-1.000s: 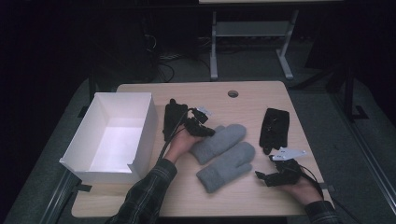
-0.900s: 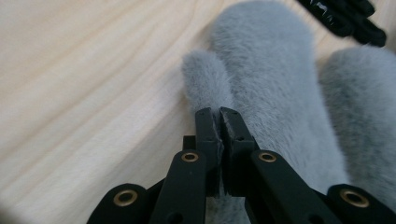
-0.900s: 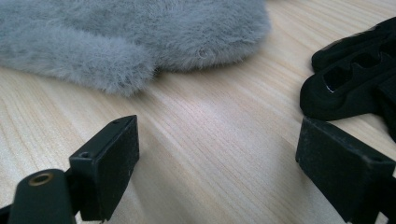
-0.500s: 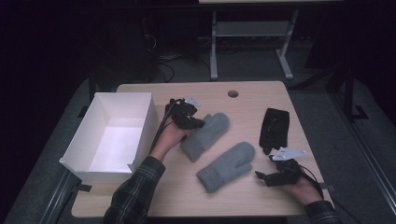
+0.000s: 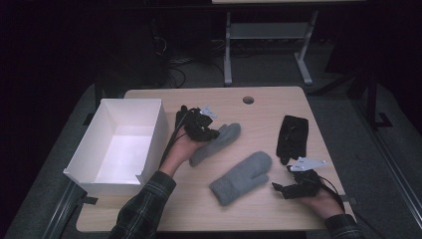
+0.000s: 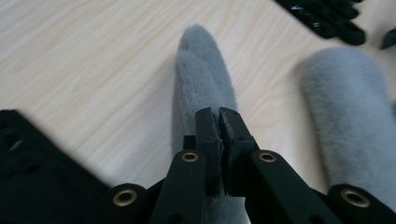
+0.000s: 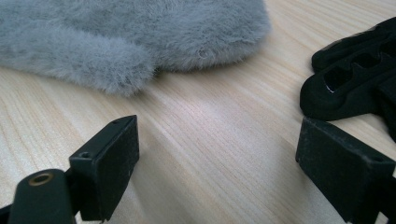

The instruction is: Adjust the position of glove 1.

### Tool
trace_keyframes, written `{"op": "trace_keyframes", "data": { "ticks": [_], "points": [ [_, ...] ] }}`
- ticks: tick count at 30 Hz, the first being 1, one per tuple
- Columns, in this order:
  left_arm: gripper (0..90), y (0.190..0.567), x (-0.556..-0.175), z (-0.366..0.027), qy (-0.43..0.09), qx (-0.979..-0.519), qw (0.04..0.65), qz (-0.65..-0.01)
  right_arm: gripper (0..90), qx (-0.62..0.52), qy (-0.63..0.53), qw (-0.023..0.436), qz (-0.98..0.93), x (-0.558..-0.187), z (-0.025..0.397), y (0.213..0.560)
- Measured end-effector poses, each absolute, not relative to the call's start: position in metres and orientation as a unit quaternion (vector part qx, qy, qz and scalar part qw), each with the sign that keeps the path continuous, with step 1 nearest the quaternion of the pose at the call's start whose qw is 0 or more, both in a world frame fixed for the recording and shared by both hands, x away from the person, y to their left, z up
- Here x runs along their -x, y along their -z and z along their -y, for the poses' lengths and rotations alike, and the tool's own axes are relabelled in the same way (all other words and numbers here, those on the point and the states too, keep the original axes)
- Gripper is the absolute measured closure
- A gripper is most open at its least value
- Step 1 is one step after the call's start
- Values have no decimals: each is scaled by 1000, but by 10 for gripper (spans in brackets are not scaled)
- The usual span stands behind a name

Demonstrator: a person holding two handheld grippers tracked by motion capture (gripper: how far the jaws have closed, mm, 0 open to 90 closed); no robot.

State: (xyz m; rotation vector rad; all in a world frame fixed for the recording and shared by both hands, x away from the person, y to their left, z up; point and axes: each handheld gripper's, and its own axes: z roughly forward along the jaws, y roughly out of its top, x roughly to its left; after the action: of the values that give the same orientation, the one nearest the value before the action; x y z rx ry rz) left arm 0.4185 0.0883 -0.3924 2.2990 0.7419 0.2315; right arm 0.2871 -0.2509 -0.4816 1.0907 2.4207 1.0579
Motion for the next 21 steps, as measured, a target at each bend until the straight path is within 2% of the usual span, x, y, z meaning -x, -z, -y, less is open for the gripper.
{"op": "trace_keyframes", "data": {
  "ticks": [4,8,9,12,13,15,17,21],
  "points": [
    [857,395,-413,-84,-70,-885,362,-283,132,-378,-366,141,-838,-287,251,482],
    [770,398,-407,-81,-49,-883,382,-269,132,-378,-366,141,-838,-287,251,482],
    [705,397,-404,-80,-52,-881,388,-268,132,-378,-366,141,-838,-287,251,482],
    [675,397,-404,-80,-53,-880,389,-266,132,-378,-366,141,-838,-287,251,482],
    [630,398,-404,-82,-56,-881,387,-266,132,-378,-367,141,-838,-287,251,482],
    [611,400,-404,-83,-56,-879,388,-271,132,-378,-366,141,-838,-287,251,482],
    [551,408,-403,-85,-52,-880,382,-277,132,-378,-367,141,-838,-287,251,482],
    [527,422,-399,-81,-43,-880,379,-283,132,-378,-366,141,-838,-287,251,482]
  ]
}}
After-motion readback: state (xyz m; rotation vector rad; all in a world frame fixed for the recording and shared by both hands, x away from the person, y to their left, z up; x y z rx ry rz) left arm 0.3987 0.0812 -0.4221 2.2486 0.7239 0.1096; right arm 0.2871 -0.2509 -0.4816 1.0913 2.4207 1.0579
